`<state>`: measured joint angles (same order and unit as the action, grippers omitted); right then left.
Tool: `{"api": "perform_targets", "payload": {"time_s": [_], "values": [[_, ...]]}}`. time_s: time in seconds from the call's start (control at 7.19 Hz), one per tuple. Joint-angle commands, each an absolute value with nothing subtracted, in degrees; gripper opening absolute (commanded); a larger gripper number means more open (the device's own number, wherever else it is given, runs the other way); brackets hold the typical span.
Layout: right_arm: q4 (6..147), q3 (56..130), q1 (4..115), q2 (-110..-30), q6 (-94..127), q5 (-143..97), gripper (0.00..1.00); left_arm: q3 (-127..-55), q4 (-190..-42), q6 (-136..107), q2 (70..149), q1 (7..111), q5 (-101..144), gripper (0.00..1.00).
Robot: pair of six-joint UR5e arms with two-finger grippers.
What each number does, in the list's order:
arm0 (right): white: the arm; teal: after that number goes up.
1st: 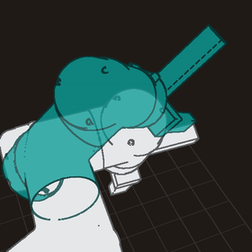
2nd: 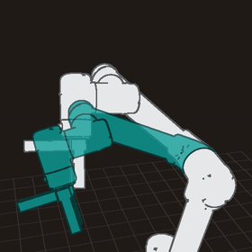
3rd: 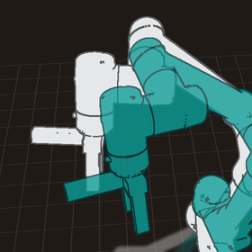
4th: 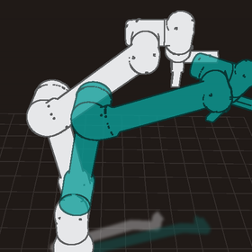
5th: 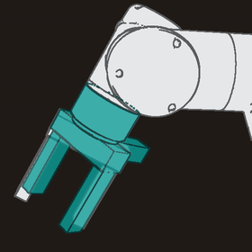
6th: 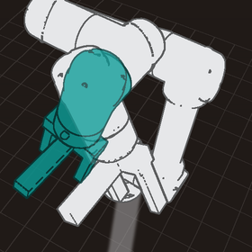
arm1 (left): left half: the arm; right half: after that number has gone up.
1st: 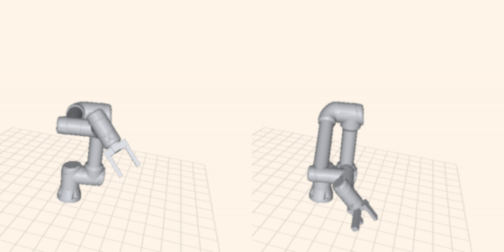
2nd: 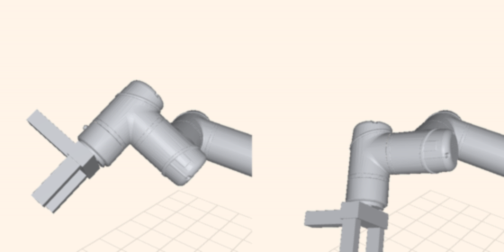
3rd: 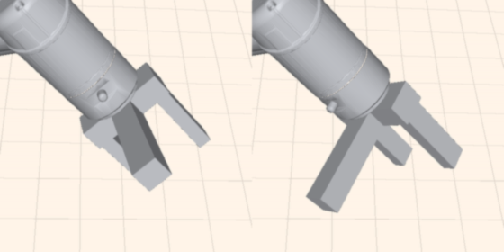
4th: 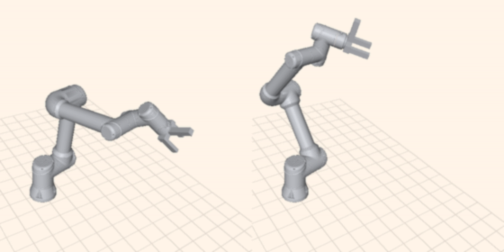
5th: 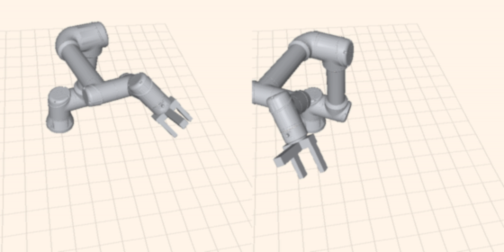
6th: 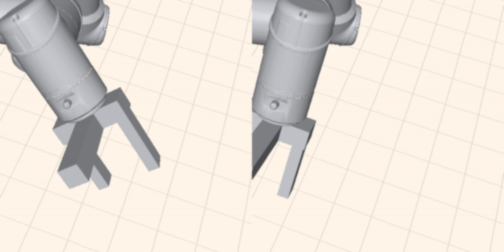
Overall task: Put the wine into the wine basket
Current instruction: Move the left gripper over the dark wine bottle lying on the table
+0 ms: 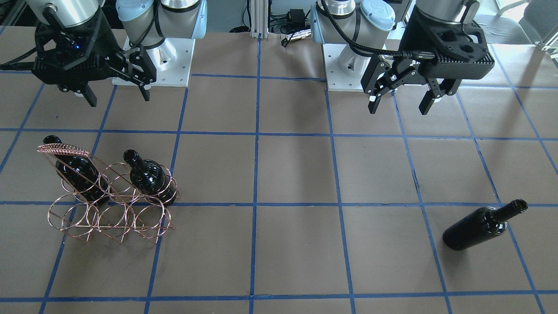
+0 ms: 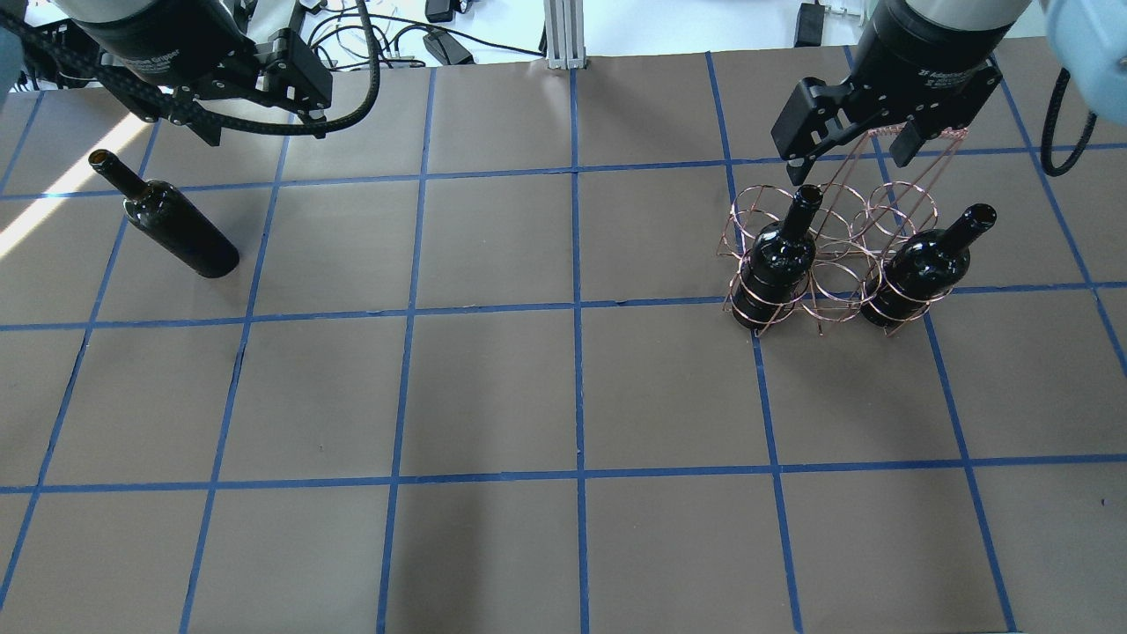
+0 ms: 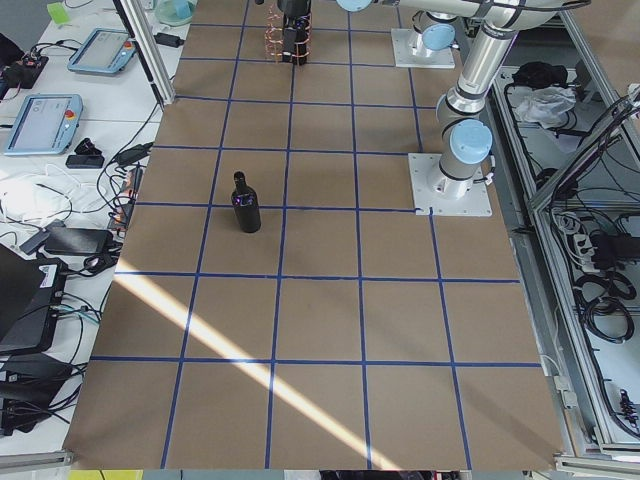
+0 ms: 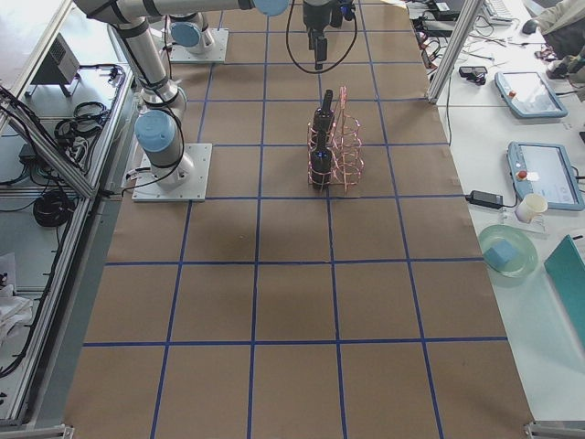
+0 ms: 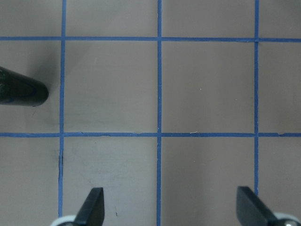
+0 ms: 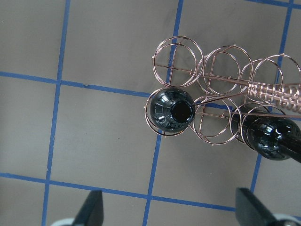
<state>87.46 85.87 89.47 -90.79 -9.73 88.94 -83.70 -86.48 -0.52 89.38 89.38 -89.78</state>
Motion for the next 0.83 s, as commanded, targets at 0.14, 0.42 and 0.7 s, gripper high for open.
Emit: {"api": "perform_targets", "payload": {"time_s": [0.14,0.42,0.7], "values": [[87.36,85.87,89.39,-90.97,-9.76,89.03,1.00,-83.85,-86.40,-0.53,88.95,89.30,-90.09,1.00],[87.36,85.87,89.38,-90.97,-9.76,89.03,1.00,-83.85,-86.40,-0.53,88.86,89.21,-90.09,1.00],[87.36,85.87,89.38,-90.88,-9.76,89.03,1.00,-83.85,-86.40,-0.53,88.77,89.03,-89.83,1.00]]}}
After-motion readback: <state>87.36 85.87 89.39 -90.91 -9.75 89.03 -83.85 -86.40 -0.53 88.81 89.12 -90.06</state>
